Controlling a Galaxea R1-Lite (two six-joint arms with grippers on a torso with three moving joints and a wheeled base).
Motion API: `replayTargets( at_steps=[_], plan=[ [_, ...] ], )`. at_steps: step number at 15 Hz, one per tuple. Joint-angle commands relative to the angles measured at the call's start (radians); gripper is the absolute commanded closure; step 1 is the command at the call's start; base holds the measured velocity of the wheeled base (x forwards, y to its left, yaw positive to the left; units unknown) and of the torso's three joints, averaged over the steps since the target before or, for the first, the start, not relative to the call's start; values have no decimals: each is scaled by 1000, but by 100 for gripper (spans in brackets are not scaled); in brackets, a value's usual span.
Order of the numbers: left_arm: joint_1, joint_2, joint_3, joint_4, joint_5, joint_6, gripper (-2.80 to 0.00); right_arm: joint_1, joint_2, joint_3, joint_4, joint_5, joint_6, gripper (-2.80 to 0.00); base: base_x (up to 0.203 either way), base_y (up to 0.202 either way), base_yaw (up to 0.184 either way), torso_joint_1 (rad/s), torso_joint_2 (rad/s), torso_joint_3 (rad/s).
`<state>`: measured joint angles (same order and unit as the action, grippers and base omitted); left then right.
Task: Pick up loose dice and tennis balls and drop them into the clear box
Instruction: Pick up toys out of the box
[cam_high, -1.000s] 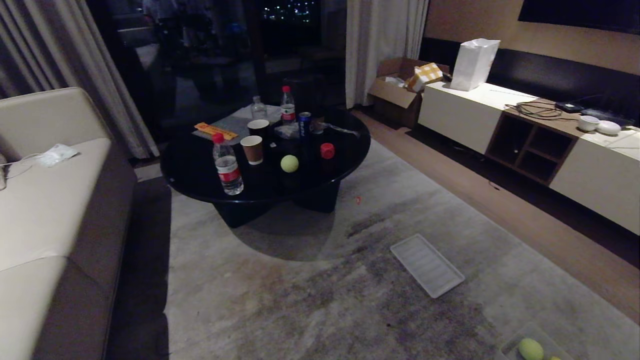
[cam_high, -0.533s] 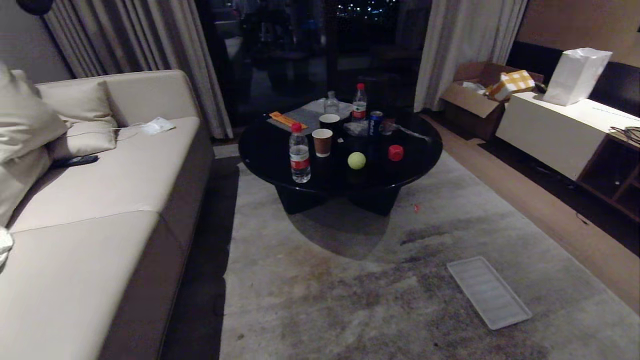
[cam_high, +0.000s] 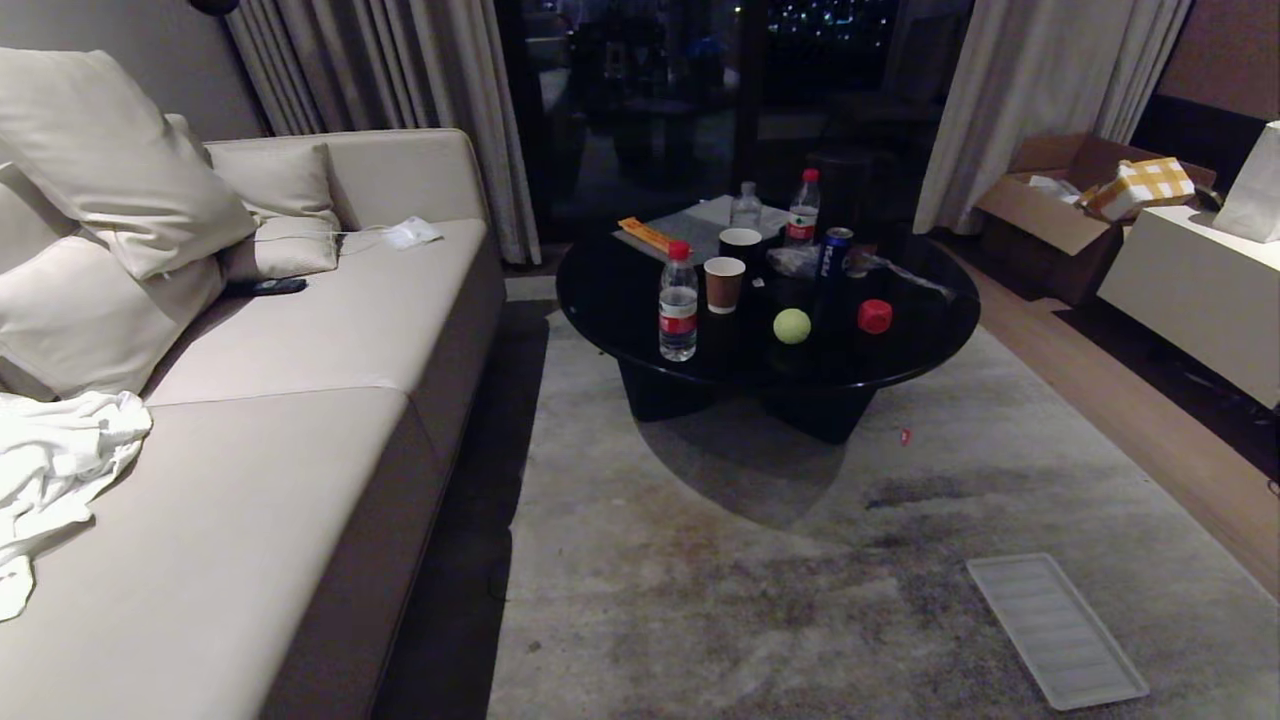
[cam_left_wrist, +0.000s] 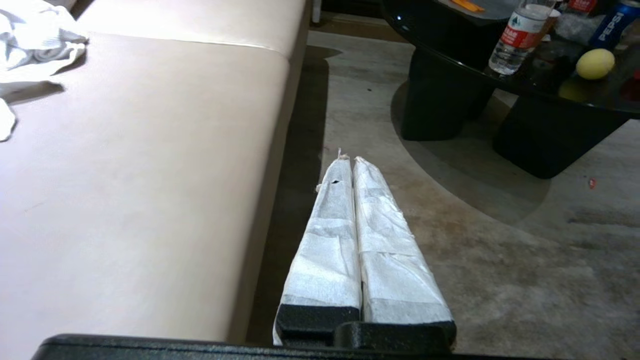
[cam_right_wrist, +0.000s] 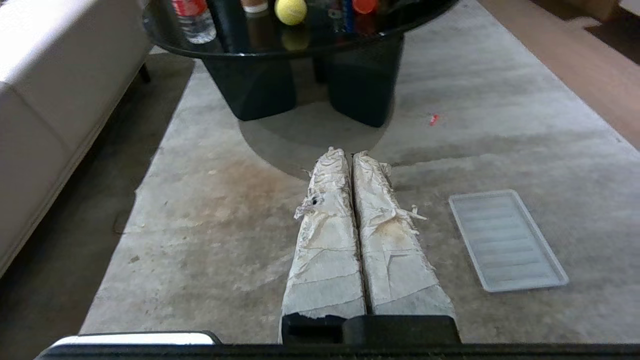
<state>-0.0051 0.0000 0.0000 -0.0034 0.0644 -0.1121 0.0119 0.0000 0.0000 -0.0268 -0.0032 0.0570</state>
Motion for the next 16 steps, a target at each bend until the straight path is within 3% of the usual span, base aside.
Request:
replayTargets(
  at_steps=[1,16],
  plan=[
    [0,2,2,-1,0,2,0,0,2,9,-1,0,1,0,0,0,0,0,0,0],
    [-1,2,2,0,2,-1,0,0,2,9,-1,0,3,0,178,0,-2,2,1,2]
  ],
)
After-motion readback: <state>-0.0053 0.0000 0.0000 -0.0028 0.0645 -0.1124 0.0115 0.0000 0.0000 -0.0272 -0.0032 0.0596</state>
